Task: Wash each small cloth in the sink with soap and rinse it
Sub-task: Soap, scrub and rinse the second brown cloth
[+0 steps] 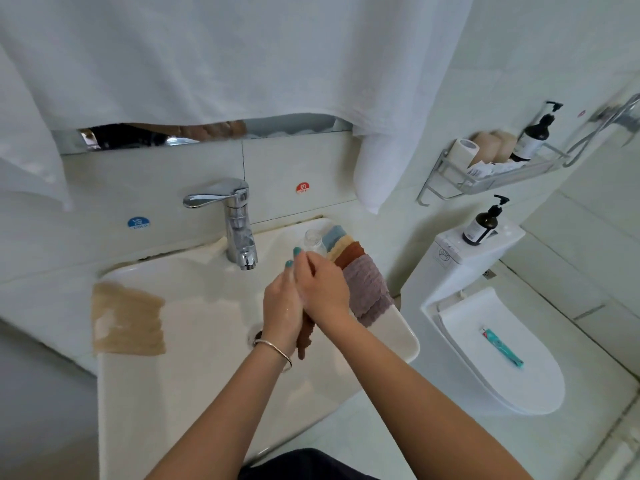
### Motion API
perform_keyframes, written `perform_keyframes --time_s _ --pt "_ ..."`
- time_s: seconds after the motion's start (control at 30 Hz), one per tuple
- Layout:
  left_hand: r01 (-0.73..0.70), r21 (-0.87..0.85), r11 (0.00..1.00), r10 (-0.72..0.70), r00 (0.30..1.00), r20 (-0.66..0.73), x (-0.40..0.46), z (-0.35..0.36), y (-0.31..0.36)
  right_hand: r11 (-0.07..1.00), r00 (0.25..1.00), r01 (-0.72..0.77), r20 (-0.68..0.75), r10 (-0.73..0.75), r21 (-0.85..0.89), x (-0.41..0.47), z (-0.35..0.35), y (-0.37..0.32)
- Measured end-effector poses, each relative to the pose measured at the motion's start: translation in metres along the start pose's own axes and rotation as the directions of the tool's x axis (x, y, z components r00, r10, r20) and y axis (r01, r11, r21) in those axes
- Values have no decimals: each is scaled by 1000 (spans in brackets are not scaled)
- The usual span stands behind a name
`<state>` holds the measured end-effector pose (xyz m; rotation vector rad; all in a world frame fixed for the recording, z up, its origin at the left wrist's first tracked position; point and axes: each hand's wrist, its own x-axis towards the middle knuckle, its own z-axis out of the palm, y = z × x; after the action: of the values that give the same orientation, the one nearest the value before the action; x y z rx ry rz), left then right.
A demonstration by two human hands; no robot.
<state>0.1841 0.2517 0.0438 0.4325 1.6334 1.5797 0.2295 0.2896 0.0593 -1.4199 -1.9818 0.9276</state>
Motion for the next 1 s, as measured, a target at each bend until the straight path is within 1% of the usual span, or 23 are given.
perform_keyframes --time_s 0.03,0.07,0.1,0.17,0.2,0.23,0.3,0.33,0.37,0.43,0.47,0.5,0.57,0.6,0.63,0.73,0.77,0.8,0.83,0.87,0.9,0.97,1.0 --pt "-33 -20 999 32 999 -26 -2 1 1 998 999 -42 -31 43 40 3 0 0" --pt "-86 -34 996 84 995 -53 1 -2 2 999 999 -30 -28 31 41 -1 2 -3" --pt "-124 -15 992 122 990 -76 5 -6 5 999 1000 30 5 -30 11 -9 7 -6" --pt "-147 60 987 152 984 -89 14 -18 7 987 986 155 77 -151 -47 -28 16 -13" --pt "-158 125 980 168 983 -77 15 -20 4 985 985 159 78 -154 -63 -28 15 -13" --pt "-135 165 977 145 988 -48 13 -18 1 992 993 108 60 -104 -60 -18 13 -9" --pt "-125 159 979 125 992 11 3 -7 -5 999 999 -52 9 52 -6 2 7 -1" --pt "-144 141 980 142 990 22 1 -5 -10 998 998 -64 -19 64 5 3 5 2" --pt "-154 138 978 152 988 22 2 -5 -9 1000 1000 -19 -25 19 5 -4 5 3" --pt "-136 127 983 137 991 -1 5 -9 -3 994 994 110 29 -110 -17 -26 9 2" --pt "-159 141 977 162 987 -11 5 -10 -2 991 990 133 41 -132 -28 -33 10 3" --pt "-171 149 974 172 985 7 4 -9 -4 993 993 111 32 -110 -28 -30 9 5" --pt "-194 217 957 180 980 83 -4 -2 -4 998 998 -34 -44 36 55 -9 4 10" --pt "-191 182 965 179 980 82 -4 -1 -4 993 994 -76 -69 82 89 -4 3 10" --pt "-183 172 968 175 983 64 -1 -2 -4 994 995 -59 -72 65 87 -5 3 9" --pt "-129 189 974 134 991 -14 12 -13 1 990 990 138 34 -137 -29 -30 14 1" --pt "-103 197 975 108 994 -12 11 -14 -1 987 988 150 48 -147 -66 -31 13 2" --pt "-133 207 969 135 991 5 7 -12 -7 993 995 99 32 -97 -67 -22 11 6" --pt "-115 208 971 109 993 40 1 -10 -5 999 1000 24 1 -24 -37 -10 9 11" --pt "-109 162 981 103 994 43 -4 -9 -5 999 999 -38 -24 38 -4 -3 7 12" --pt "-139 144 980 132 990 52 -2 -9 -5 999 998 -38 -42 38 10 -3 8 12" --pt "-202 223 953 203 979 18 9 -16 -4 994 994 103 -32 -104 -32 -19 18 8" --pt "-207 237 949 218 976 -25 14 -19 -4 986 987 163 4 -163 -40 -27 24 7"
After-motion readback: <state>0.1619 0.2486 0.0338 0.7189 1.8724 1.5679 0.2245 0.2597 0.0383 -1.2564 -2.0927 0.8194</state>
